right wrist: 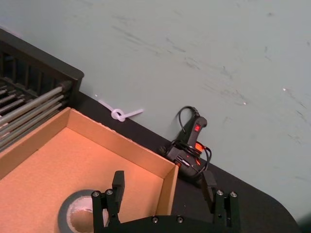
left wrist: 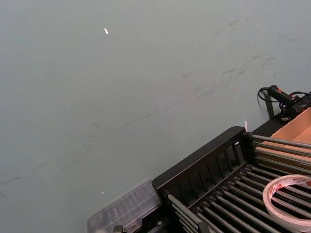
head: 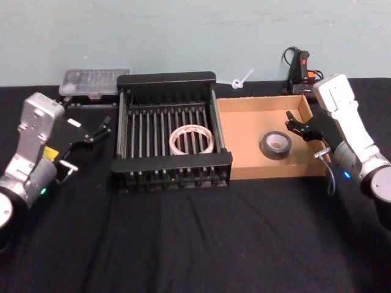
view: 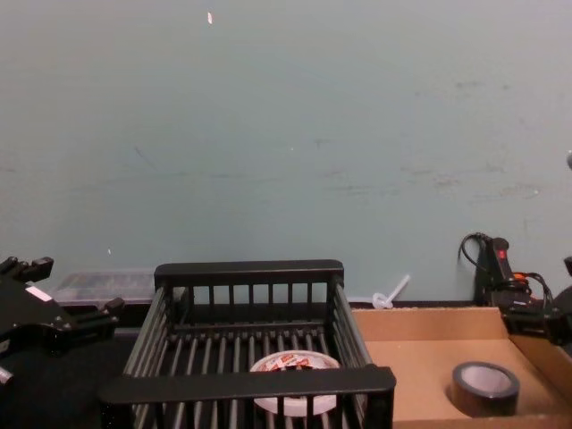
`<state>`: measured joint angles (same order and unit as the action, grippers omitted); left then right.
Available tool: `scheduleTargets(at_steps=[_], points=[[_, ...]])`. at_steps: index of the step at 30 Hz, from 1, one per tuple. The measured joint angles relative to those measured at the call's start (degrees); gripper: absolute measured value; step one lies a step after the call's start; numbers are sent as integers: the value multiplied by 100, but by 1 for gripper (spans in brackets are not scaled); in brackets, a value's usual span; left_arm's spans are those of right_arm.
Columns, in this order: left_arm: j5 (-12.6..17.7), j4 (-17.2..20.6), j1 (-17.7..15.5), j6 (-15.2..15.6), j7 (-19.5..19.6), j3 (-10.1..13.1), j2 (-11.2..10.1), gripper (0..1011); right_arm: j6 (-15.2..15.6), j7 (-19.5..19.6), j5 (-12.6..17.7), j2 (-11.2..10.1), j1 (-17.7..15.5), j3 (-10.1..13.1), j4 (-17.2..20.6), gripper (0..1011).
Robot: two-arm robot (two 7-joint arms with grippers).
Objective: Pick up the white tape and place it into the black box , Pick up the silver tape and place it into the brown box.
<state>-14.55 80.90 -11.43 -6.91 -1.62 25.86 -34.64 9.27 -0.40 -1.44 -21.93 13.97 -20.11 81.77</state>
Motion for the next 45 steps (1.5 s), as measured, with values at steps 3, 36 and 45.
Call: scheduleTargets(at_steps=[3,36,45], points=[[0,0,0,0,0,0,0,1001,-34,27,-17,27,-21,42,-28,1002],[0,0,0,0,0,0,0,1001,-12,10,-13,5,-5,10,-9,1002],[0,0,0,0,0,0,0,1001,-12,10,-14,5,-5,9,-9,1002]])
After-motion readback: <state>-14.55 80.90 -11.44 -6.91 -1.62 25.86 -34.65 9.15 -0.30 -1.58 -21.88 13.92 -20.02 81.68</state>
